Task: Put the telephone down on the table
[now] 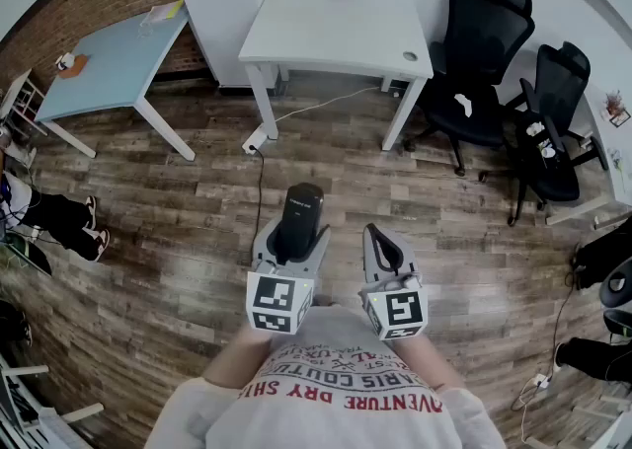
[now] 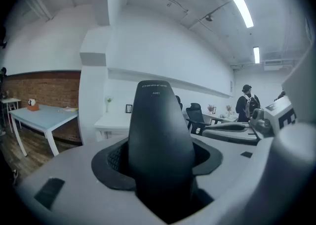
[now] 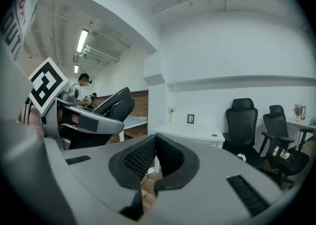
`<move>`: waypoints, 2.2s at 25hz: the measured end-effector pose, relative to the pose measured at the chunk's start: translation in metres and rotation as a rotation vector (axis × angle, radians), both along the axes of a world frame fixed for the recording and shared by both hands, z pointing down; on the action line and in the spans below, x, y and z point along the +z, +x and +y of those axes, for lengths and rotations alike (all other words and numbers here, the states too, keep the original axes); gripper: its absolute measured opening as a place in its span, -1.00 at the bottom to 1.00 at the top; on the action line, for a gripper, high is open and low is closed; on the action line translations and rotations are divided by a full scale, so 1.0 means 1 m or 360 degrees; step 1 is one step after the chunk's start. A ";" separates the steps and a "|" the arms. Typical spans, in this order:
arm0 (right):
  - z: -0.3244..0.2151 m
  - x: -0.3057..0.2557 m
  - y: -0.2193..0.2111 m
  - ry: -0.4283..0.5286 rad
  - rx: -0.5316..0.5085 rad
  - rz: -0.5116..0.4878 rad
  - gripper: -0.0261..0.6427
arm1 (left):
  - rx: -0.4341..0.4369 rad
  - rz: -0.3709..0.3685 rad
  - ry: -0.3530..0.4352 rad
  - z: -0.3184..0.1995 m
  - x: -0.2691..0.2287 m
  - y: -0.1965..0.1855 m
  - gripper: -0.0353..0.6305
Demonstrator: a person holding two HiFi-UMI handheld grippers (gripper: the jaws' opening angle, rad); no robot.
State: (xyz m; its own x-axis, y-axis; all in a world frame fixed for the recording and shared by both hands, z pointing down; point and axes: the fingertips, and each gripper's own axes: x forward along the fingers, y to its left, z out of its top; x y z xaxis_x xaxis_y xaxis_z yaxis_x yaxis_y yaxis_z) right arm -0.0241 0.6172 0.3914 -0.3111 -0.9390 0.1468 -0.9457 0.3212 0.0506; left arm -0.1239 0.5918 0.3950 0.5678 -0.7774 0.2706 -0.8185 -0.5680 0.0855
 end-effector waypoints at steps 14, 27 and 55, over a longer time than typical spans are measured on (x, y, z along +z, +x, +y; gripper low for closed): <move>-0.025 0.008 -0.014 0.0017 0.0021 -0.0044 -0.85 | 0.0070 -0.0003 -0.0029 -0.027 0.010 -0.007 0.00; -0.079 0.027 -0.044 -0.0029 0.0144 -0.0073 -0.85 | 0.0112 0.0039 -0.0051 -0.088 0.019 -0.059 0.00; -0.314 0.037 0.044 -0.0083 -0.0070 -0.0147 -0.85 | -0.0135 -0.0004 -0.0062 -0.307 0.018 0.010 0.00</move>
